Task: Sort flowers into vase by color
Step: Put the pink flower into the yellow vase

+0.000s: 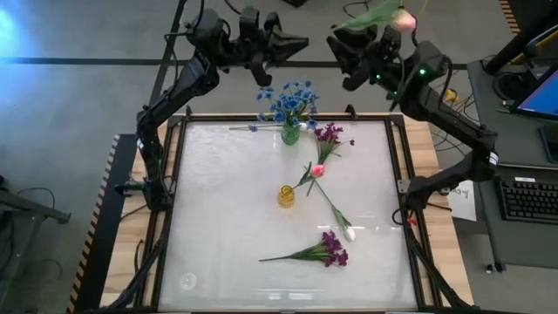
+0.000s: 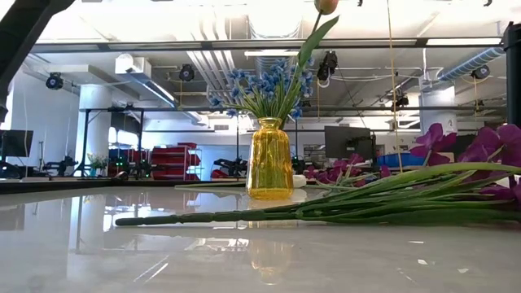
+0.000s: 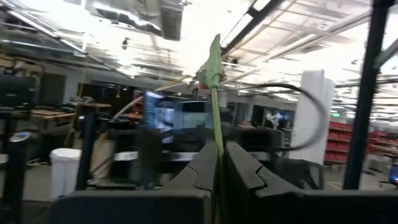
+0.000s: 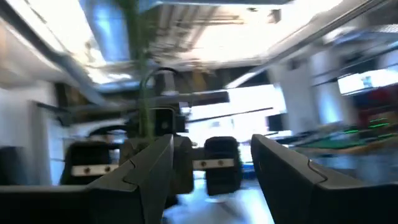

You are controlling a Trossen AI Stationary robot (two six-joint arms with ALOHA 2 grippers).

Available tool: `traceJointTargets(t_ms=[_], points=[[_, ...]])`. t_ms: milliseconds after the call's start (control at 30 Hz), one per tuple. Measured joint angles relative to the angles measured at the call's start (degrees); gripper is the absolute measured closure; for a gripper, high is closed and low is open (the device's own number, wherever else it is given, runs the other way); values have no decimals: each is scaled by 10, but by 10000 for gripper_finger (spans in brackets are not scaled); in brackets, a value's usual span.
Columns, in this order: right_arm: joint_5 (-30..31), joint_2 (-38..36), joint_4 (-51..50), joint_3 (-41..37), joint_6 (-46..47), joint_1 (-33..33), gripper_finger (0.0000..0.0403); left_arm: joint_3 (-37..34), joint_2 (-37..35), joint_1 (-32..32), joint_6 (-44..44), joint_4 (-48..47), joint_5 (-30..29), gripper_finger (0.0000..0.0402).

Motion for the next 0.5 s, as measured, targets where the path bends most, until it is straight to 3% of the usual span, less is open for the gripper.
traceJointTargets(t_ms=[100, 300, 500], points=[[-71, 10, 35, 0, 59, -11, 195, 0, 0, -14, 1, 0, -7, 401], [-142, 22, 81, 0, 90, -5, 195, -1, 1, -26, 1, -10, -28, 401], [-148, 21, 95, 0, 90, -2, 196, -1, 1, -27, 0, -18, -28, 401]])
